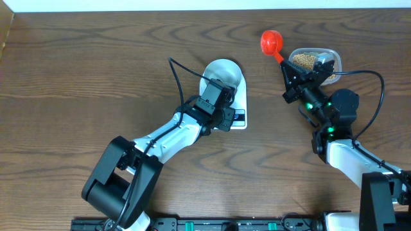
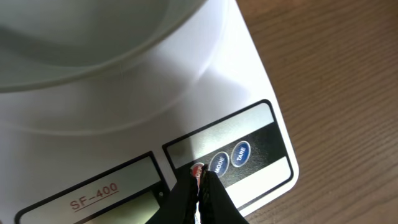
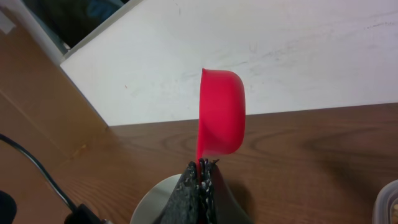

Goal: Scoop item into bowl and weigh 50g on scale
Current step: 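Press the scale's front button with the left gripper fingertips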

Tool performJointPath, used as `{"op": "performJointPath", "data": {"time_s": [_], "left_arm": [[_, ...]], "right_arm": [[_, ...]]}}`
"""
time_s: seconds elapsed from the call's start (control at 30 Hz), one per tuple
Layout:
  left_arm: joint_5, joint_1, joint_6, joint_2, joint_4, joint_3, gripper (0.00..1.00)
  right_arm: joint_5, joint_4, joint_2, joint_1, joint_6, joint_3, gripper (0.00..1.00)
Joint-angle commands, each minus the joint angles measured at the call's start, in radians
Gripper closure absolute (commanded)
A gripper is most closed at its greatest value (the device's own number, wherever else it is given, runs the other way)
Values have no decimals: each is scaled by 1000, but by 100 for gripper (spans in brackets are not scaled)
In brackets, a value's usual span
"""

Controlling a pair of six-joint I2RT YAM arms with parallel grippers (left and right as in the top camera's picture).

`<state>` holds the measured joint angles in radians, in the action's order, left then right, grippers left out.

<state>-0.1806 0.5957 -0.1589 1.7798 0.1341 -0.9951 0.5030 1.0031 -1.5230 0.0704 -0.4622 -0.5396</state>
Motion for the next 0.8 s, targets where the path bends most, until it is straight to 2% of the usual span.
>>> {"op": "performJointPath", "data": {"time_s": [0.0,0.23,0.77], "left_arm": [[-19,-2,40,28,3,-19,92],[-29,-1,156,41,53,-19,93],[-28,-1,155,61,10,-20,93]], "right_arm": [[-8,-1,-3,-4,15,-17,99],[-8,-1,-3,-4,15,-17,99],[-8,-13,-3,-4,15,-17,99]]}}
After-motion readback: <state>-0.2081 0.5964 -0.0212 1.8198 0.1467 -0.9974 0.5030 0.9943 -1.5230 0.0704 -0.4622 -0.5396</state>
